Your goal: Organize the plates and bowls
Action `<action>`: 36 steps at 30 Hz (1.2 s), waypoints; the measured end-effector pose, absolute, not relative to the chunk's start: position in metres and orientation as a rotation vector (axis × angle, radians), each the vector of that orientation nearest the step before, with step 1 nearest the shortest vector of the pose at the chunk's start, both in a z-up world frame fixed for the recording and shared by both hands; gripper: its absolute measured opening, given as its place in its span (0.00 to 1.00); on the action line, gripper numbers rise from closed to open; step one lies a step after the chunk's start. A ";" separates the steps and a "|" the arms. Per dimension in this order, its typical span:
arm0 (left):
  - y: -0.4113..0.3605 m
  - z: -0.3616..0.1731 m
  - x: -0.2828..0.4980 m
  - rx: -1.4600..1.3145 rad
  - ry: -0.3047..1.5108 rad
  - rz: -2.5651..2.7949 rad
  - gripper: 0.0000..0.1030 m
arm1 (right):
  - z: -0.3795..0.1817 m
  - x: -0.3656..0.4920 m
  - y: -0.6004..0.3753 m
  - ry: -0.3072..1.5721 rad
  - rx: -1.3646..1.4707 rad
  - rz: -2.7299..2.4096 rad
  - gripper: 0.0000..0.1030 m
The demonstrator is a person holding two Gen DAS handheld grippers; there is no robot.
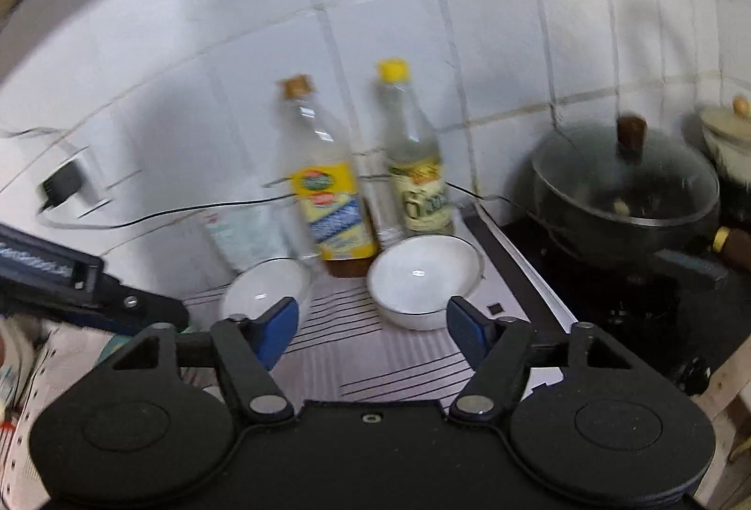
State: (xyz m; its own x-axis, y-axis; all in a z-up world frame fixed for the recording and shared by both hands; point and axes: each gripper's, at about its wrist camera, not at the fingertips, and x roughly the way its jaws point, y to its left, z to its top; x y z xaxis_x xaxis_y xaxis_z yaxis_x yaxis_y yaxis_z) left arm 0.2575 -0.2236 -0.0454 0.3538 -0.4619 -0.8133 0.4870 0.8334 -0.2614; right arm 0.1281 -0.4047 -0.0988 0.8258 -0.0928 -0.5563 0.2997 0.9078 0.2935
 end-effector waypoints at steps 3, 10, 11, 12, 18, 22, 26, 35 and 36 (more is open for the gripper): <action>-0.248 -0.058 0.271 0.001 1.032 -0.597 0.55 | -0.125 0.148 -0.429 0.567 0.441 -0.232 0.62; -0.303 -0.096 0.305 -0.032 1.045 -0.547 0.55 | -0.183 0.195 -0.464 0.591 0.503 -0.329 0.51; -0.311 -0.101 0.309 -0.032 1.043 -0.542 0.55 | -0.189 0.201 -0.467 0.602 0.494 -0.340 0.51; -0.317 -0.105 0.312 -0.032 1.042 -0.540 0.55 | -0.195 0.208 -0.469 0.610 0.482 -0.351 0.50; -0.350 -0.135 0.332 0.015 1.061 -0.500 0.54 | -0.215 0.239 -0.480 0.647 0.494 -0.370 0.37; -0.359 -0.151 0.339 0.041 1.095 -0.492 0.52 | -0.218 0.245 -0.482 0.670 0.488 -0.360 0.27; -0.362 -0.162 0.341 0.041 1.121 -0.496 0.43 | -0.218 0.243 -0.481 0.684 0.482 -0.347 0.24; -0.375 -0.169 0.334 0.066 1.140 -0.544 0.12 | -0.228 0.238 -0.485 0.731 0.554 -0.346 0.17; -0.375 -0.168 0.333 0.077 1.141 -0.544 0.12 | -0.228 0.237 -0.486 0.736 0.569 -0.347 0.17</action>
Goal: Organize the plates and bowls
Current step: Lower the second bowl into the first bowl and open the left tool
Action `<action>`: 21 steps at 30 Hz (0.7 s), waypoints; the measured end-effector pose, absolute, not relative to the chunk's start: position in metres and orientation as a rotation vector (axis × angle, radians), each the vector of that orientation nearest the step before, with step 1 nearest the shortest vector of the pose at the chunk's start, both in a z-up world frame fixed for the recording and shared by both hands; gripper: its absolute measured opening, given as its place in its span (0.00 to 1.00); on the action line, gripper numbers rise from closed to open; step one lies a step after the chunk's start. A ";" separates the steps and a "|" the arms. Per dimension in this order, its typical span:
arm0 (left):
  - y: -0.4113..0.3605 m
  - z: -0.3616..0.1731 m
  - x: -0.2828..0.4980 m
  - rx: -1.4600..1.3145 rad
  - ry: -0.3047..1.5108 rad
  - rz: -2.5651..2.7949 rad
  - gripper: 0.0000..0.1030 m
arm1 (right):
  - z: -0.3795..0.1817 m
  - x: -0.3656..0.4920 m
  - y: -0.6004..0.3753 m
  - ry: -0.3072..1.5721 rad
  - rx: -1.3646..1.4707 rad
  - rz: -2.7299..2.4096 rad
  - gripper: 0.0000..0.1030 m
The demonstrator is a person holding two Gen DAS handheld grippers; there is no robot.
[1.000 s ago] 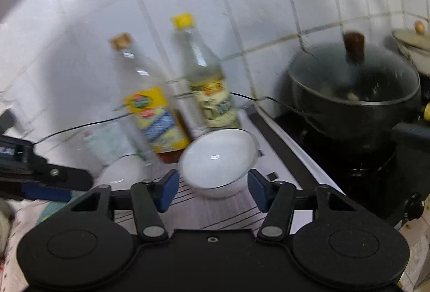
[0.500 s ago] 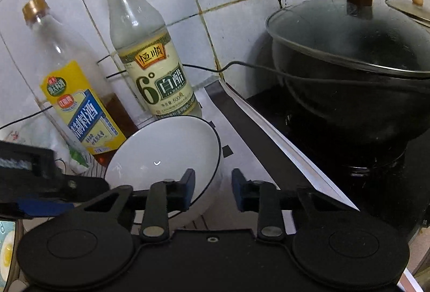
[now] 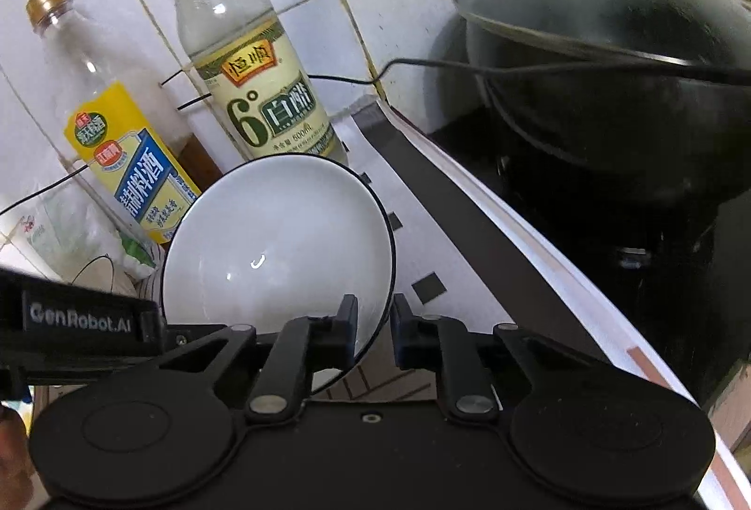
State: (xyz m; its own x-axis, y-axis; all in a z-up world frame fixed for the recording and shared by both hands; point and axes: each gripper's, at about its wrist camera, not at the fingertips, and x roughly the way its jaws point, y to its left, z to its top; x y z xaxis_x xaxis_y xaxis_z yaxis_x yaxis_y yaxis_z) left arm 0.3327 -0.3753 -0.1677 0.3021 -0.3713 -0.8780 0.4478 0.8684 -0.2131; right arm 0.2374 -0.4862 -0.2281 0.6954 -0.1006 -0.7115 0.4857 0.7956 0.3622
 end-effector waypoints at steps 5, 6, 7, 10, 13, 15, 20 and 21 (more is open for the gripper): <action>-0.371 -0.159 0.326 0.117 1.173 -0.527 0.12 | -0.225 0.228 -0.483 0.755 0.633 -0.337 0.17; -0.370 -0.157 0.324 0.124 1.174 -0.525 0.12 | -0.223 0.226 -0.481 0.761 0.637 -0.335 0.17; -0.367 -0.154 0.321 0.134 1.171 -0.525 0.12 | -0.221 0.224 -0.478 0.766 0.639 -0.333 0.17; -0.362 -0.144 0.312 0.160 1.158 -0.521 0.12 | -0.214 0.214 -0.470 0.773 0.650 -0.320 0.17; -0.353 -0.131 0.301 0.171 1.146 -0.518 0.12 | -0.205 0.206 -0.463 0.782 0.661 -0.312 0.17; -0.347 -0.123 0.296 0.178 1.144 -0.514 0.12 | -0.198 0.199 -0.456 0.785 0.661 -0.304 0.17; -0.320 -0.101 0.280 0.164 1.156 -0.499 0.12 | -0.173 0.186 -0.436 0.787 0.627 -0.269 0.17; -0.313 -0.097 0.277 0.156 1.155 -0.496 0.12 | -0.167 0.184 -0.431 0.791 0.621 -0.261 0.17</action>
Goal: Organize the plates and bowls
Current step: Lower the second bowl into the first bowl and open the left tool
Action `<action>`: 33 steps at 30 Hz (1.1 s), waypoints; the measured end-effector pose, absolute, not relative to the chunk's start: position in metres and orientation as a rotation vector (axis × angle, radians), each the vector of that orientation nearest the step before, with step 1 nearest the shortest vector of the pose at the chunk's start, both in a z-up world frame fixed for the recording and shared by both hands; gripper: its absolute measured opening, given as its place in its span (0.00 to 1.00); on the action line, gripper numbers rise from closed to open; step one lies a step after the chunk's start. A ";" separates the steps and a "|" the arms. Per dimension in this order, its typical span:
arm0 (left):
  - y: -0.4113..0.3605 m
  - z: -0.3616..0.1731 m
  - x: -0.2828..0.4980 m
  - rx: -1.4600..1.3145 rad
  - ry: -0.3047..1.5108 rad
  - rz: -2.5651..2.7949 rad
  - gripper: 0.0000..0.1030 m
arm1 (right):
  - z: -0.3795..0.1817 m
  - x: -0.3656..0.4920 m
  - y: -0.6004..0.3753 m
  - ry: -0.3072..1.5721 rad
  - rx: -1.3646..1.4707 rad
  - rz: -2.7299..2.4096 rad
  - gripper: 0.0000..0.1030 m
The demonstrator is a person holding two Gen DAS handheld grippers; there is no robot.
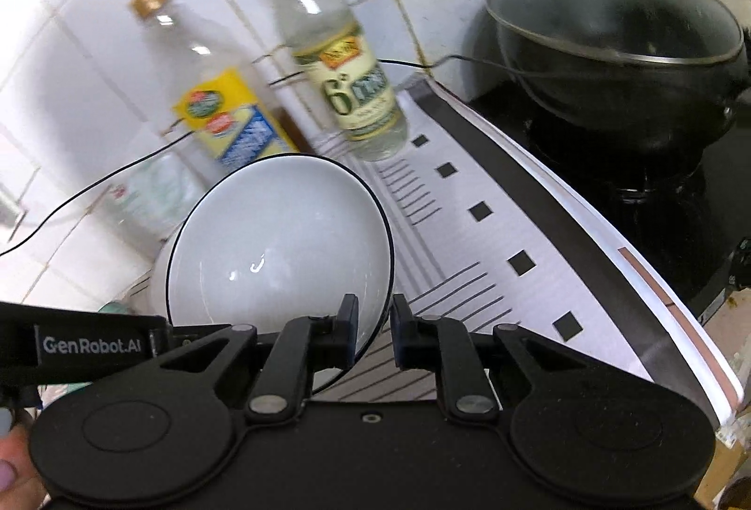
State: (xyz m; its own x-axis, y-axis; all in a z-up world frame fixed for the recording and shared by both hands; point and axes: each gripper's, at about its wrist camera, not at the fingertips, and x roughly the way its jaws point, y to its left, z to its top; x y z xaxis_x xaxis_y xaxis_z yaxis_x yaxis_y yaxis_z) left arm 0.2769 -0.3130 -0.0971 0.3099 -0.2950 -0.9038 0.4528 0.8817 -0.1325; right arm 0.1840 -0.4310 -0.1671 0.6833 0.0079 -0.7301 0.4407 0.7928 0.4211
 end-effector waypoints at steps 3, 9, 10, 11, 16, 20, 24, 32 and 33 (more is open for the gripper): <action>-0.293 -0.084 0.266 0.147 1.142 -0.487 0.12 | -0.152 0.178 -0.419 0.796 0.611 -0.230 0.17; -0.248 -0.059 0.249 0.105 1.114 -0.477 0.12 | -0.123 0.164 -0.390 0.801 0.566 -0.162 0.18; -0.241 -0.056 0.247 0.097 1.111 -0.475 0.12 | -0.119 0.163 -0.385 0.803 0.559 -0.150 0.18; -0.233 -0.053 0.246 0.087 1.108 -0.470 0.12 | -0.115 0.162 -0.382 0.804 0.553 -0.139 0.18; -0.197 -0.047 0.244 0.028 1.113 -0.441 0.13 | -0.098 0.165 -0.354 0.822 0.478 -0.070 0.18; -0.175 -0.049 0.247 -0.017 1.148 -0.410 0.13 | -0.093 0.172 -0.335 0.845 0.433 -0.019 0.18; -0.160 -0.057 0.247 -0.039 1.183 -0.380 0.13 | -0.096 0.177 -0.319 0.887 0.377 0.018 0.18; -0.145 -0.084 0.253 -0.073 1.285 -0.331 0.13 | -0.118 0.186 -0.299 0.956 0.308 0.072 0.17; -0.145 -0.087 0.254 -0.072 1.294 -0.328 0.13 | -0.120 0.187 -0.298 0.964 0.296 0.074 0.17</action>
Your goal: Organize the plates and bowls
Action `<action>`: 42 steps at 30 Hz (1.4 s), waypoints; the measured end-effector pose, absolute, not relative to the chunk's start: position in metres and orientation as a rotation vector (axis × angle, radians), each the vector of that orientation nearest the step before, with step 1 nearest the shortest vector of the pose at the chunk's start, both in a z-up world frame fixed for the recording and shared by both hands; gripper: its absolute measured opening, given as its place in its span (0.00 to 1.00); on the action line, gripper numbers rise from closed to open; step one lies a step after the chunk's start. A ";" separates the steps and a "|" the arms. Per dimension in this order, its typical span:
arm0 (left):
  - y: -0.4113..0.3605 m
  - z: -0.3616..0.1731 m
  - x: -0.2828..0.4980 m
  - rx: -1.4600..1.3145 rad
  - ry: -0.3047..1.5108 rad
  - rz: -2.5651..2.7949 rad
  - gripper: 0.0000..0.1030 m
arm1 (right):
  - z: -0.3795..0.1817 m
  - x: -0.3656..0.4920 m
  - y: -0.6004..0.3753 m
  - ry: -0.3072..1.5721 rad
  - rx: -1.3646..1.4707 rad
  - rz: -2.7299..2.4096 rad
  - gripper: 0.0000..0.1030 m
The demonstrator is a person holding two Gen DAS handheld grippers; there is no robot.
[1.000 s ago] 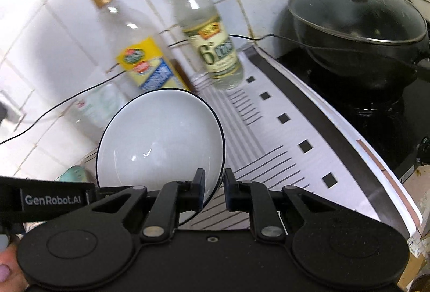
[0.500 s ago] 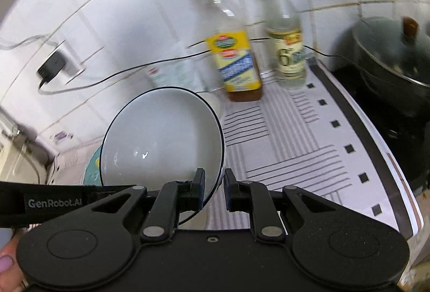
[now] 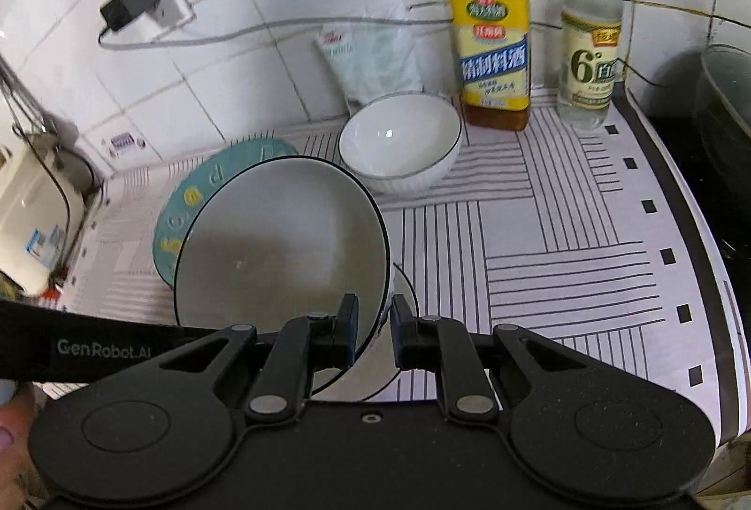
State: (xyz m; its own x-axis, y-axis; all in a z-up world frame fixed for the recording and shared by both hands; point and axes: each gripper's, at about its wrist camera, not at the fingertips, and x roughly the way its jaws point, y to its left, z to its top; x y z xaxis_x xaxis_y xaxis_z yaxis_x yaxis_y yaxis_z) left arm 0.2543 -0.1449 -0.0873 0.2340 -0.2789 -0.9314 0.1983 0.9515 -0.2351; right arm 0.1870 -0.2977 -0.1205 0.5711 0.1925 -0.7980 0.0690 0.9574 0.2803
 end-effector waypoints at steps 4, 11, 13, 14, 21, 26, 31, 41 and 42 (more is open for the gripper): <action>-0.147 -0.099 0.259 -0.065 1.337 -0.312 0.14 | -0.130 0.191 -0.293 0.991 0.263 0.082 0.17; -0.149 -0.112 0.273 -0.075 1.419 -0.302 0.15 | -0.137 0.197 -0.283 0.994 0.156 0.092 0.17; -0.151 -0.114 0.276 -0.057 1.434 -0.300 0.15 | -0.139 0.199 -0.279 1.002 0.114 0.096 0.17; -0.152 -0.115 0.277 -0.052 1.443 -0.299 0.15 | -0.140 0.200 -0.279 1.006 0.098 0.098 0.17; -0.150 -0.126 0.284 -0.059 1.492 -0.285 0.16 | -0.148 0.205 -0.269 1.024 -0.010 0.107 0.17; -0.148 -0.129 0.287 -0.068 1.502 -0.292 0.16 | -0.152 0.205 -0.258 1.014 -0.115 0.107 0.18; -0.149 -0.129 0.289 -0.071 1.501 -0.301 0.19 | -0.153 0.206 -0.252 1.002 -0.194 0.121 0.26; -0.138 -0.080 0.302 -0.088 1.401 -0.389 0.26 | -0.116 0.206 -0.305 0.928 0.036 0.246 0.43; -0.137 -0.076 0.306 -0.101 1.382 -0.393 0.28 | -0.112 0.208 -0.312 0.917 0.070 0.257 0.43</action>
